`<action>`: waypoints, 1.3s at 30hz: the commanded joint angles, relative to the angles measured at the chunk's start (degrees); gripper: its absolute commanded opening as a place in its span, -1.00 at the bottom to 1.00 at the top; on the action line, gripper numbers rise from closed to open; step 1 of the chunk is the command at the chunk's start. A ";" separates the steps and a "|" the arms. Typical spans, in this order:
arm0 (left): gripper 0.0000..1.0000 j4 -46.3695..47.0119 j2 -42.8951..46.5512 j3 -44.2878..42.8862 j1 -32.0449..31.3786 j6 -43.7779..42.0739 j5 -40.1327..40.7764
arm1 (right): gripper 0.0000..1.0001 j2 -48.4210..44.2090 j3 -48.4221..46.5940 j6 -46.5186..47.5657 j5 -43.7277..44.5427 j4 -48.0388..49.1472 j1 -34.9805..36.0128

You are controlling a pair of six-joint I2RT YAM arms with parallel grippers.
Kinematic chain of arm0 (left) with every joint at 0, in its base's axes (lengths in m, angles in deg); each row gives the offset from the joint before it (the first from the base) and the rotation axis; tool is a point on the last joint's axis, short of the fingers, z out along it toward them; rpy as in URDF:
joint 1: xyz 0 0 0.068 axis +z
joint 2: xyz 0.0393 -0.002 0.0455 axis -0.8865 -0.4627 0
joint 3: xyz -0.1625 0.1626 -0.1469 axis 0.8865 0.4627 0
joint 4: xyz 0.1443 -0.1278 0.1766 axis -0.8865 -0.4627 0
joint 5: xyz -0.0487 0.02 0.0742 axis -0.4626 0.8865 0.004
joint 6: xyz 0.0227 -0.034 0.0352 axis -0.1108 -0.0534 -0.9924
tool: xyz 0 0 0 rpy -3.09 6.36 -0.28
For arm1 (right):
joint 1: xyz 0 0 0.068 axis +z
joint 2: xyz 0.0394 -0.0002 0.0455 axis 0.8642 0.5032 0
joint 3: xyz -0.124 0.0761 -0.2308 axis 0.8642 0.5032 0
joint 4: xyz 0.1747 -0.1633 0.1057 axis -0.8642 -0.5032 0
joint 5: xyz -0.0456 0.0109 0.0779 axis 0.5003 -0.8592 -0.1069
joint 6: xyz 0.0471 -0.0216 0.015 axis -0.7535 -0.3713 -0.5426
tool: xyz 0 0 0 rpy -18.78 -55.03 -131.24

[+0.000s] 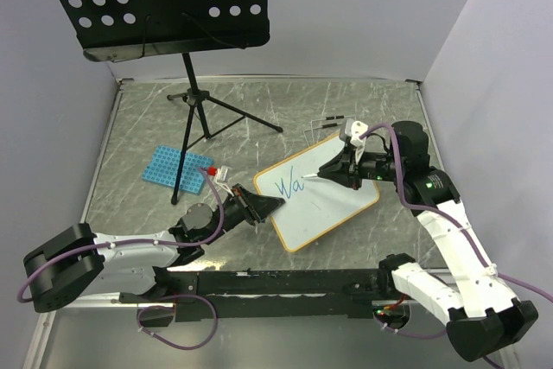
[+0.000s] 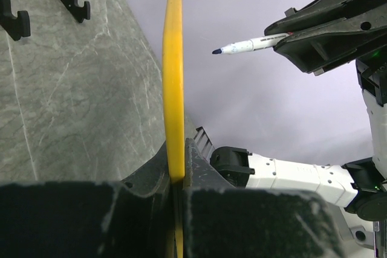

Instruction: Write a sentence on the whiteboard

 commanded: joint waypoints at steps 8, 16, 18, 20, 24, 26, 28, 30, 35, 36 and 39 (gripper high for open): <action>-0.98 10.71 0.59 -1.89 0.05 0.90 -0.91 | -1.00 -1.39 0.58 1.04 -3.11 0.90 -0.97; -0.98 10.98 0.50 -1.80 0.05 0.99 -1.00 | -1.00 -1.74 0.94 1.04 -3.64 0.90 -1.41; -0.98 11.06 0.42 -1.71 0.05 0.99 -1.08 | -1.00 -1.74 0.94 0.95 -3.73 0.90 -1.42; -0.98 11.07 0.33 -1.71 0.05 0.99 -1.08 | -1.00 -1.65 1.02 0.95 -3.73 0.99 -1.42; -0.98 11.07 0.50 -1.54 0.05 0.99 -1.00 | -1.00 -1.56 1.02 1.04 -3.64 0.90 -1.59; -0.98 10.98 0.42 -1.54 0.05 0.99 -1.08 | -1.00 -1.47 1.11 1.04 -3.64 0.90 -1.50; -0.98 11.07 0.33 -1.62 0.05 0.99 -1.26 | -1.00 -1.56 1.11 1.04 -3.64 0.90 -1.59; -0.98 11.24 0.24 -1.62 0.05 1.07 -1.35 | -1.00 -1.65 1.11 1.04 -3.64 0.90 -1.59; -0.98 11.24 0.15 -1.62 0.05 1.16 -1.35 | -1.00 -1.65 1.11 1.04 -3.55 0.81 -1.68; -0.98 11.33 0.24 -1.62 0.05 1.07 -1.26 | -1.00 -1.65 1.11 1.04 -3.55 0.81 -1.68; -0.98 11.07 0.33 -1.45 0.05 1.07 -1.26 | -1.00 -1.48 1.11 1.13 -3.55 0.81 -1.59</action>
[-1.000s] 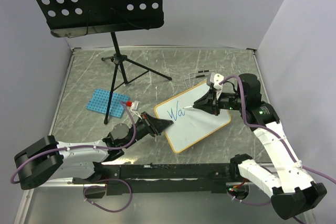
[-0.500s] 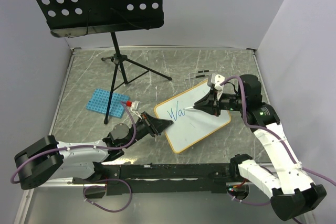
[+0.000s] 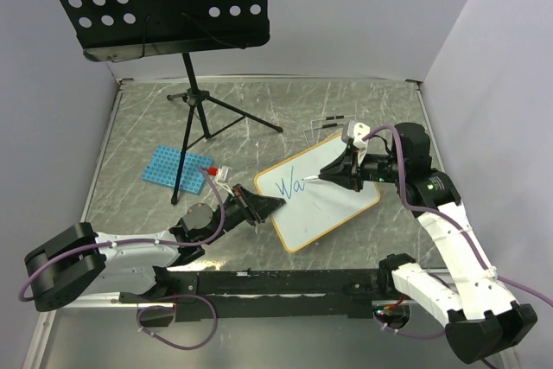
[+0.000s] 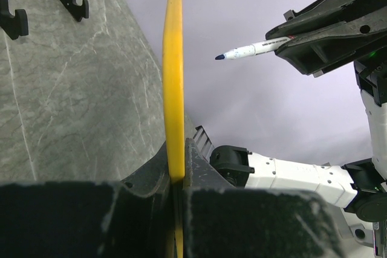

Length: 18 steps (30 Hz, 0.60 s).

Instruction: Write a sentence on the whiteboard

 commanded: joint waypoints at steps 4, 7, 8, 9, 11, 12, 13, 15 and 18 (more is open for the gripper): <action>-0.98 10.52 0.92 -1.36 0.05 1.14 -0.76 | -1.00 -0.67 0.37 0.87 -1.14 1.12 -0.37; -0.98 10.61 0.92 -1.36 0.05 1.05 -0.84 | -1.00 -0.49 0.28 1.04 -0.88 0.77 -0.46; -0.98 10.61 1.00 -1.27 0.05 1.05 -0.85 | -1.00 -0.49 0.19 1.39 -0.53 0.68 -0.45; -0.98 10.61 1.09 -1.27 0.05 1.05 -0.85 | -1.00 -0.40 0.19 1.39 -0.44 0.59 -0.54; -0.98 10.52 1.09 -1.27 0.05 1.05 -0.85 | -1.00 -0.40 0.19 1.92 -0.27 0.33 -0.45; -0.98 10.52 1.18 -1.27 0.05 1.05 -0.85 | -1.00 -0.31 0.11 2.10 -0.27 0.33 -0.45; -0.98 10.52 1.18 -1.27 0.05 1.05 -0.85 | -1.00 -0.14 0.02 2.27 -0.27 0.07 -0.37; -0.98 10.52 1.09 -1.36 0.05 1.05 -0.93 | -1.00 0.30 -0.42 2.71 -0.27 -0.20 -0.19; -0.98 10.61 1.09 -1.62 0.14 1.14 -1.02 | -1.00 1.00 -1.21 3.50 0.78 -0.72 0.94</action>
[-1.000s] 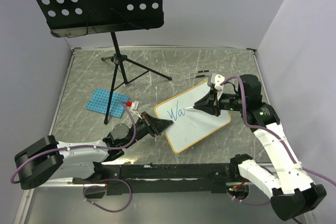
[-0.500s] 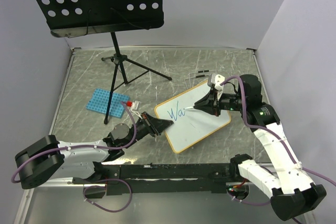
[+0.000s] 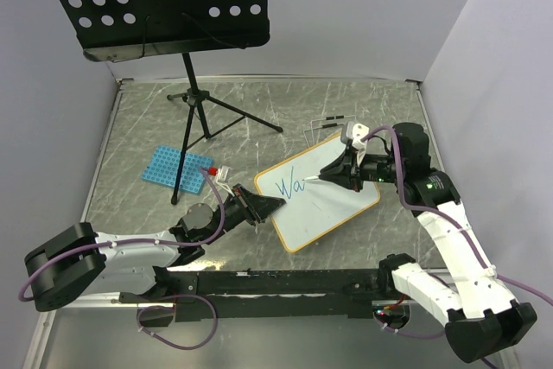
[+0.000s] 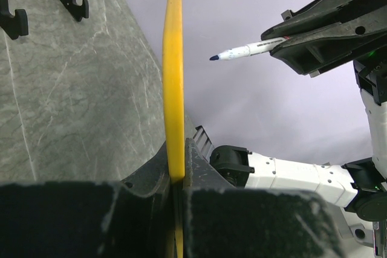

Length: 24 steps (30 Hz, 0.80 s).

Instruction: Write a sentence on the whiteboard

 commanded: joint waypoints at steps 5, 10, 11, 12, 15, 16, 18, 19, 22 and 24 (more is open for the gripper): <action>-0.98 10.48 1.00 -1.89 0.23 1.14 -1.20 | -1.00 1.36 -1.92 2.96 2.24 -0.71 2.22; -0.98 11.09 0.57 -1.89 0.31 1.58 -1.46 | -1.00 2.24 -1.83 2.26 3.73 0.17 2.84; -0.98 11.18 0.57 -1.89 0.31 1.67 -1.46 | -1.00 1.98 -1.65 1.82 4.43 0.52 2.84; -0.98 11.35 0.39 -1.80 0.31 1.75 -1.46 | -1.00 1.89 -1.57 1.47 4.87 1.39 2.84; -0.98 11.36 0.48 -1.80 0.31 1.76 -1.46 | -1.00 1.80 -1.83 0.86 5.93 2.10 2.93; -0.98 11.27 0.39 -2.06 0.31 1.67 -1.55 | -1.00 1.88 -1.83 0.68 6.19 2.28 2.84; -0.98 11.00 0.30 -2.41 0.40 1.58 -1.72 | -1.00 2.23 -1.83 0.24 6.54 2.72 2.93; -0.98 11.09 0.30 -2.41 0.40 1.58 -1.81 | -1.00 2.50 -1.83 0.15 6.63 2.81 2.84; -0.98 11.27 0.30 -2.33 0.40 1.58 -1.81 | -1.00 2.94 -1.65 0.41 6.63 2.20 2.84; -0.98 11.18 0.65 -2.24 0.40 1.49 -1.73 | -1.00 3.03 -1.48 0.76 6.37 1.58 2.93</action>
